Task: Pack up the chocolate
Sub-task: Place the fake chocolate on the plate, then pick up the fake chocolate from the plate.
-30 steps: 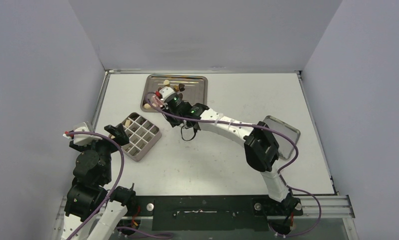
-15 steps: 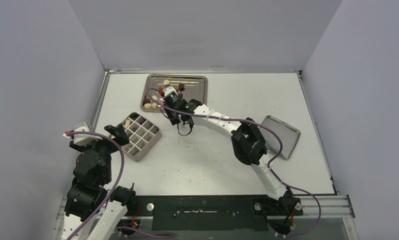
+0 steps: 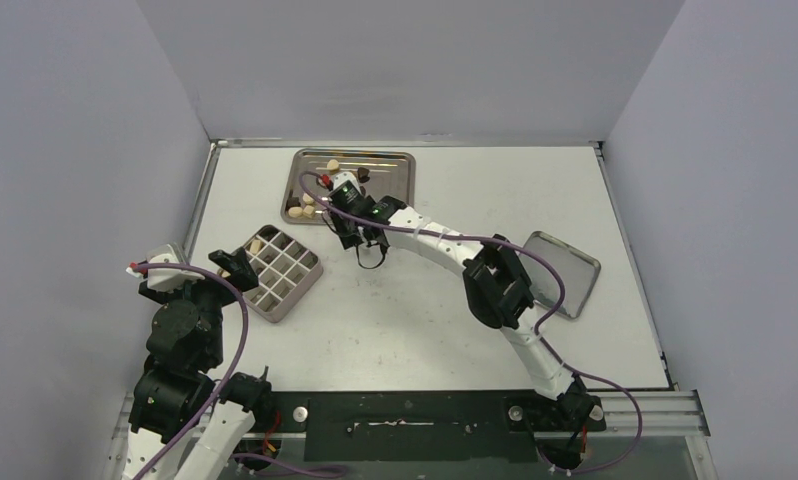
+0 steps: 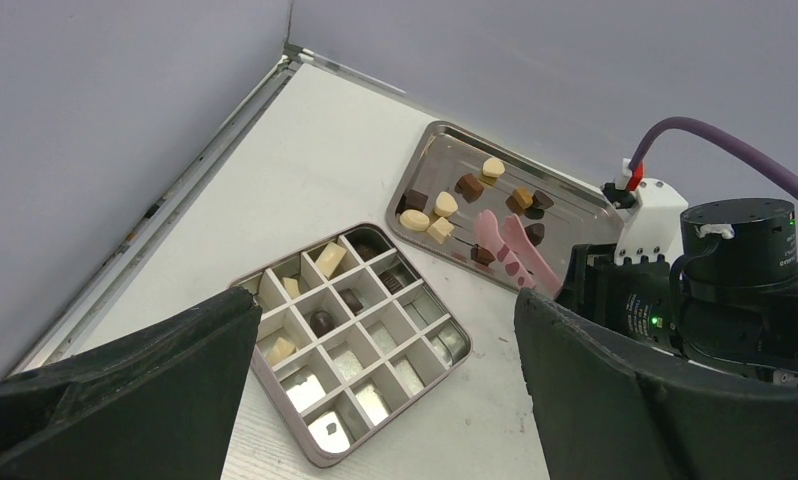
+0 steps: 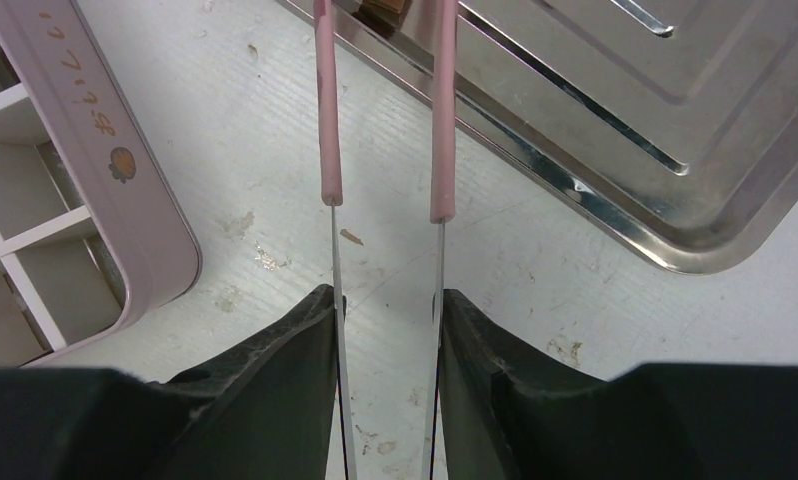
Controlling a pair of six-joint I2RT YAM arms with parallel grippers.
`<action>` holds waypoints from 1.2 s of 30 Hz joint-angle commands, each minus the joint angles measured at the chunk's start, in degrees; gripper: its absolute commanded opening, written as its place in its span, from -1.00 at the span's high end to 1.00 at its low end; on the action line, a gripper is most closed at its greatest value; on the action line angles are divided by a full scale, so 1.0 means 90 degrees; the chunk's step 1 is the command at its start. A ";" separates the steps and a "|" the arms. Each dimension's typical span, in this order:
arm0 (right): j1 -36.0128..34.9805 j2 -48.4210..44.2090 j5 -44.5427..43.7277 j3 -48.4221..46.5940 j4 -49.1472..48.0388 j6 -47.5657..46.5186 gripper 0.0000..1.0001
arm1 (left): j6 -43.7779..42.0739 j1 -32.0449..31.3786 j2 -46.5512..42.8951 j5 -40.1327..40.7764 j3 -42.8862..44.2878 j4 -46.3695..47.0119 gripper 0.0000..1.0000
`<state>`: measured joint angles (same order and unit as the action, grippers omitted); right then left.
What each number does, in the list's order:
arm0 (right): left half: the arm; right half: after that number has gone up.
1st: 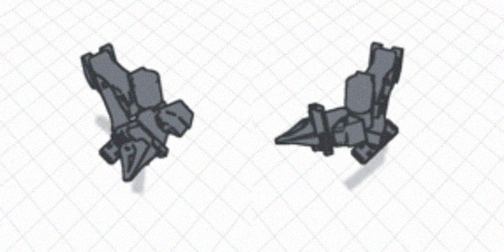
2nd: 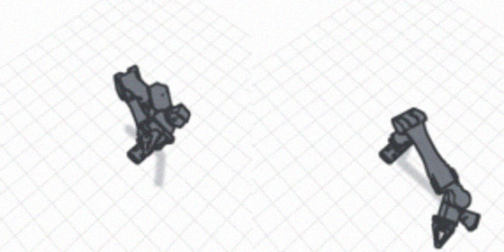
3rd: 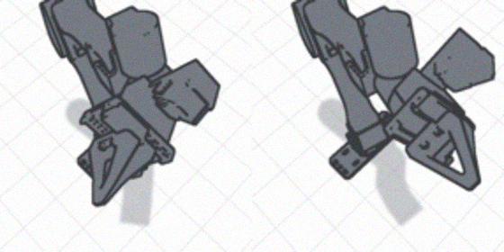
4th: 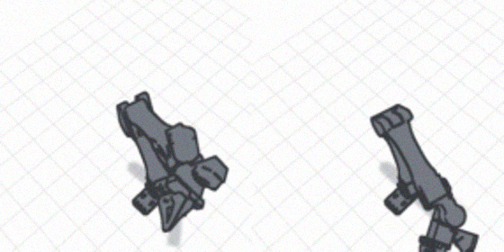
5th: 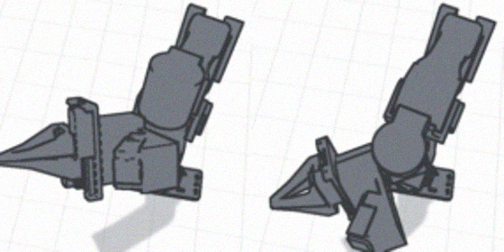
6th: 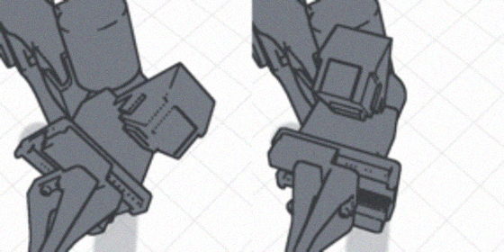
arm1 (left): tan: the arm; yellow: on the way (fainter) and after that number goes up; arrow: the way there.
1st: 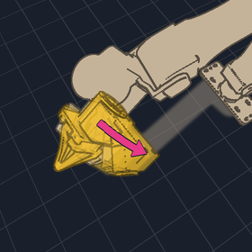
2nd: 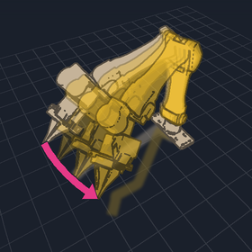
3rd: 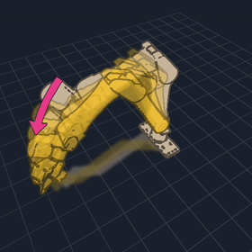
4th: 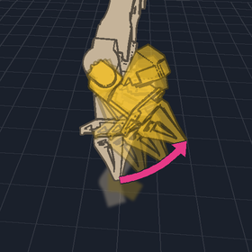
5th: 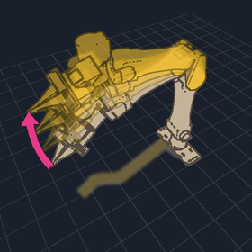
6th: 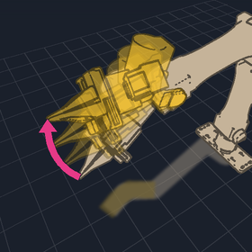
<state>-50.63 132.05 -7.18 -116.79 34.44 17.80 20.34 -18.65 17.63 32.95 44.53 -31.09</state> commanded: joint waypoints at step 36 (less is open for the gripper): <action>0.0136 -0.0233 -0.0125 -0.0085 -0.0122 0.0025 0.73 | -0.0033 0.0002 -0.0025 -0.0043 0.0218 0.0124 -0.95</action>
<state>-49.84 136.31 -6.70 -119.20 37.17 18.65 20.32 -18.65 17.63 32.93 44.53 -31.09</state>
